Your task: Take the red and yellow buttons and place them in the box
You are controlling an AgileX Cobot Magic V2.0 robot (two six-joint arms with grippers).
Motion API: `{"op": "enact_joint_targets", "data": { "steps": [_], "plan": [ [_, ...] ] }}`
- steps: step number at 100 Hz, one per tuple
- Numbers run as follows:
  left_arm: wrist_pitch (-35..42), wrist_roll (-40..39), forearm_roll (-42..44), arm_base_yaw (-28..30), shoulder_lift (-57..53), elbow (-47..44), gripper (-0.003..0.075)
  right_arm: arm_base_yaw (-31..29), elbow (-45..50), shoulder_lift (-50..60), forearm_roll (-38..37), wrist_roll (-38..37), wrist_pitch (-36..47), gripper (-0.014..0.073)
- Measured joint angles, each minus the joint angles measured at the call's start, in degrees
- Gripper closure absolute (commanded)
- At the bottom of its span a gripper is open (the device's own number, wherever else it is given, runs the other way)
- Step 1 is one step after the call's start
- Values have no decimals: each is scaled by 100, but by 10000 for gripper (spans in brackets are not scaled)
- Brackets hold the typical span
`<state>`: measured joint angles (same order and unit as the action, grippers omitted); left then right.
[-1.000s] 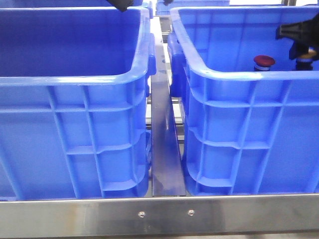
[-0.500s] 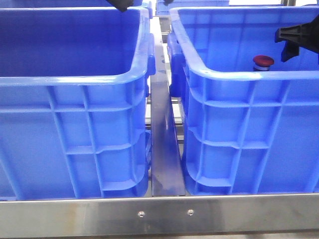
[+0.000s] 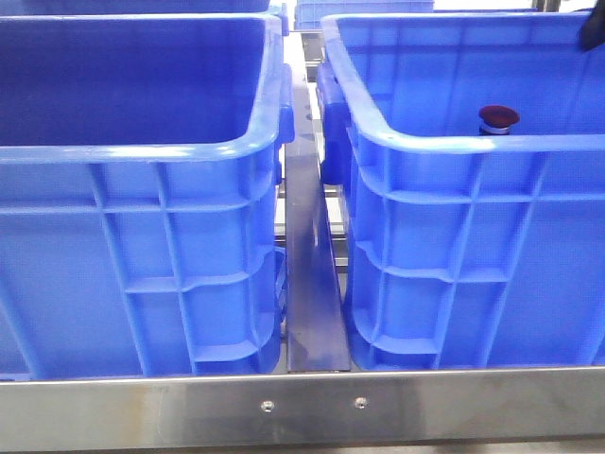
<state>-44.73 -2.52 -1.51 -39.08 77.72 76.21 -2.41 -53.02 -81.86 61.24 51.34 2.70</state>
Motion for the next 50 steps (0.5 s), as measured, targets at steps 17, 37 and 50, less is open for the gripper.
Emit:
{"op": "enact_joint_targets", "data": {
  "steps": [17,37,50],
  "plan": [
    [-221,-12,187,734,-63,-14,612,0,509,886,0,0,-465,589],
    [-173,-12,287,1690,-311,-408,741,0,1026,1783,0,0,-601,663],
    [-107,-12,311,2387,-748,-834,741,0,1307,2305,-11,0,-734,663]
  ]
}}
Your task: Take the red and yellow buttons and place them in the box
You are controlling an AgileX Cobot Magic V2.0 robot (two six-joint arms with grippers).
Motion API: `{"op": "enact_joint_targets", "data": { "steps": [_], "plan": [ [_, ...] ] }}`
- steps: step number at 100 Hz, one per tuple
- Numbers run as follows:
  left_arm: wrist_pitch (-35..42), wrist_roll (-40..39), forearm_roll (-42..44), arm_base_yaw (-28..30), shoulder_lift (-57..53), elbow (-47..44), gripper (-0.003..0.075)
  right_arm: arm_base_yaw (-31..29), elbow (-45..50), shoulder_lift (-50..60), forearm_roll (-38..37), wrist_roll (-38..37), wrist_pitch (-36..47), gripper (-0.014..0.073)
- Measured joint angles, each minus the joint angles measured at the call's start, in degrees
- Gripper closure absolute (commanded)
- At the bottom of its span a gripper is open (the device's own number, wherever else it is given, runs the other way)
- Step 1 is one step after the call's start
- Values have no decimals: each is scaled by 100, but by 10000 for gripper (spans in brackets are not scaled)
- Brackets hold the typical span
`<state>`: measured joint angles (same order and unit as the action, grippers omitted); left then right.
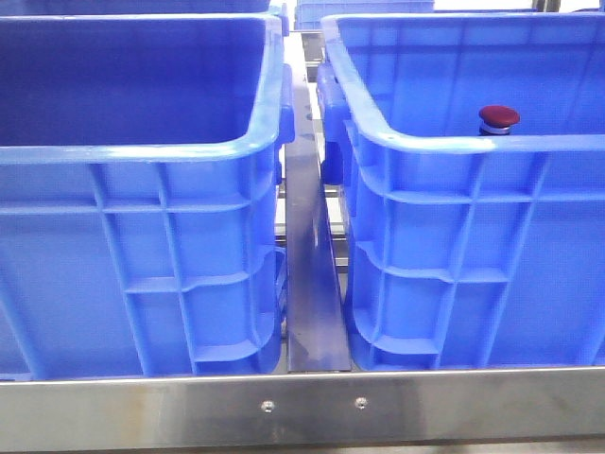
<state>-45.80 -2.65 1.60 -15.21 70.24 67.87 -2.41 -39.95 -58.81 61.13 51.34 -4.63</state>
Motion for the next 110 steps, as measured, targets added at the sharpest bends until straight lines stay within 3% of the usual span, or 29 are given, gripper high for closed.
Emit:
{"op": "enact_joint_targets", "data": {
  "steps": [35,67,110],
  "plan": [
    [302,-8,35,1143,-1874,-1262,741,0,563,1134,-70,180,-292,663],
    [859,-12,46,1199,-3636,-2474,741,0,1283,2456,-127,364,-564,663],
    [1725,-21,46,1199,-5785,-3946,741,0,2550,5045,-136,393,-714,663]
  ]
}}
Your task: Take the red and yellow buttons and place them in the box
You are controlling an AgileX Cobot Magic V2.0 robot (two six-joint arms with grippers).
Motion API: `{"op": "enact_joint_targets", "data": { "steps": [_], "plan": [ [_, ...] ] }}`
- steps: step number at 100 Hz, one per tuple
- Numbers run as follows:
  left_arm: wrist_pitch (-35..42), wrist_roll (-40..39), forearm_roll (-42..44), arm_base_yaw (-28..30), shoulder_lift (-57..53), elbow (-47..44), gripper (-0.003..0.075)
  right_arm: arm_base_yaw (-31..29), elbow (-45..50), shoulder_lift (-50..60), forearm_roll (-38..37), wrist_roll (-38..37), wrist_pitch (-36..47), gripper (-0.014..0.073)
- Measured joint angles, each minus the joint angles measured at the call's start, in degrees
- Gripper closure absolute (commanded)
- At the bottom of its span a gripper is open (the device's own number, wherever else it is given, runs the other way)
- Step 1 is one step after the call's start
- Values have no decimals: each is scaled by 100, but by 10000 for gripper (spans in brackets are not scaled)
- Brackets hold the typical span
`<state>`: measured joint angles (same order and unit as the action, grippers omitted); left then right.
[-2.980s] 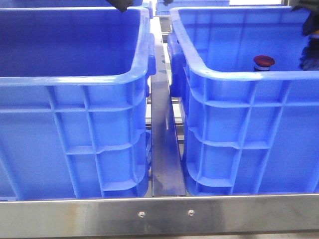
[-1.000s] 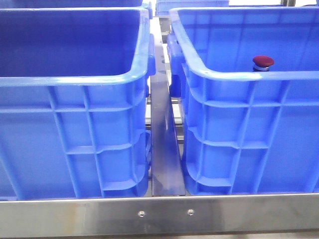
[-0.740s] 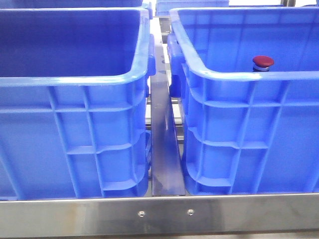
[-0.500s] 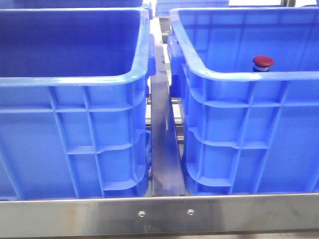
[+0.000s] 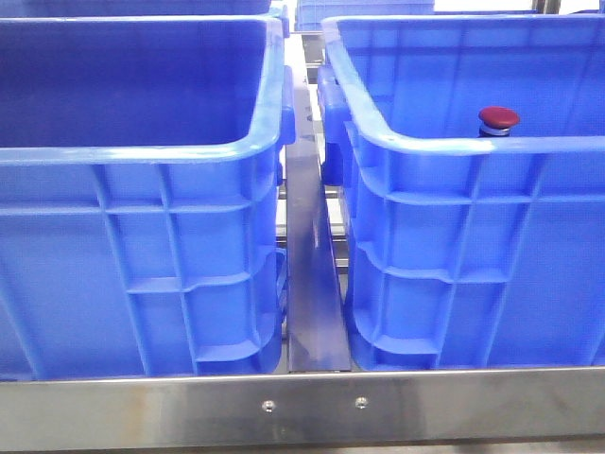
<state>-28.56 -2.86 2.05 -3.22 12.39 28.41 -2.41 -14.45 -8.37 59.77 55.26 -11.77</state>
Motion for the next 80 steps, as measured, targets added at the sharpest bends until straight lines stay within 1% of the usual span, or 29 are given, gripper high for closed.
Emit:
{"op": "enact_joint_targets", "data": {
  "steps": [11,21,37,80],
  "plan": [
    [26,0,0,0,-463,-254,741,0,175,588,-4,0,-21,663],
    [28,0,0,0,-772,-430,741,0,247,870,-13,0,-30,663],
    [28,0,0,0,-979,-559,741,0,252,905,-16,0,-30,663],
    [28,0,0,0,-977,-569,741,0,286,909,-25,0,-30,663]
  ]
}}
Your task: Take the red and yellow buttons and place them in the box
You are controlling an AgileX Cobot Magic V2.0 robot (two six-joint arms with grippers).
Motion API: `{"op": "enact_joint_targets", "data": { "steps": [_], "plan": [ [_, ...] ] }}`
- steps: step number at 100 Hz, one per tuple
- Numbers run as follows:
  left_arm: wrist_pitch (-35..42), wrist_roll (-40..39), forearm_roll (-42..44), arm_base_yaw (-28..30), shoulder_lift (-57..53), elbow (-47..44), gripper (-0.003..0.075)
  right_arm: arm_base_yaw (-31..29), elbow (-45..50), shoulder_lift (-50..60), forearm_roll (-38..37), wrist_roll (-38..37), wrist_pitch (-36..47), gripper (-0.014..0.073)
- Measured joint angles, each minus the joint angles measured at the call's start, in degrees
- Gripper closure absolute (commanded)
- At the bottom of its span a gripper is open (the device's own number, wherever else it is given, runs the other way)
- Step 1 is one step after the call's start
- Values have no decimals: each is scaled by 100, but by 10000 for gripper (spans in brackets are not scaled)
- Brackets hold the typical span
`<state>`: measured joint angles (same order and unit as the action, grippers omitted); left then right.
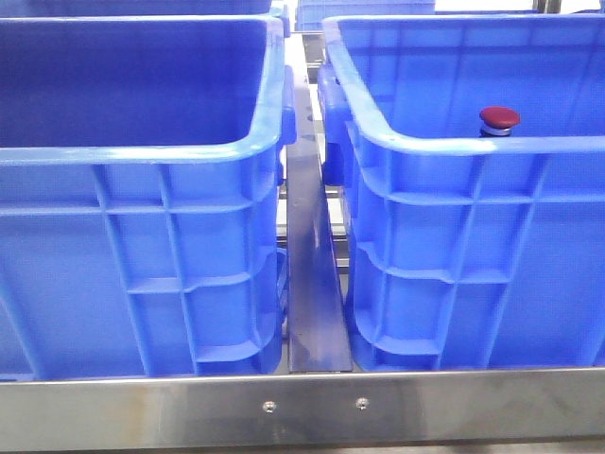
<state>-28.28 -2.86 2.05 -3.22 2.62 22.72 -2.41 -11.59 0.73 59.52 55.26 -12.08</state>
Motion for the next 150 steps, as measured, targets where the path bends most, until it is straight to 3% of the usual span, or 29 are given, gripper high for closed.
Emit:
{"op": "enact_joint_targets", "data": {
  "steps": [55,107,150],
  "plan": [
    [0,0,0,0,0,-12,741,0,0,0,0,0,0,663],
    [2457,0,2,214,-259,-2230,741,0,0,0,0,0,0,663],
    [2334,0,-88,328,-293,-2267,741,0,0,0,0,0,-13,663]
  ]
}}
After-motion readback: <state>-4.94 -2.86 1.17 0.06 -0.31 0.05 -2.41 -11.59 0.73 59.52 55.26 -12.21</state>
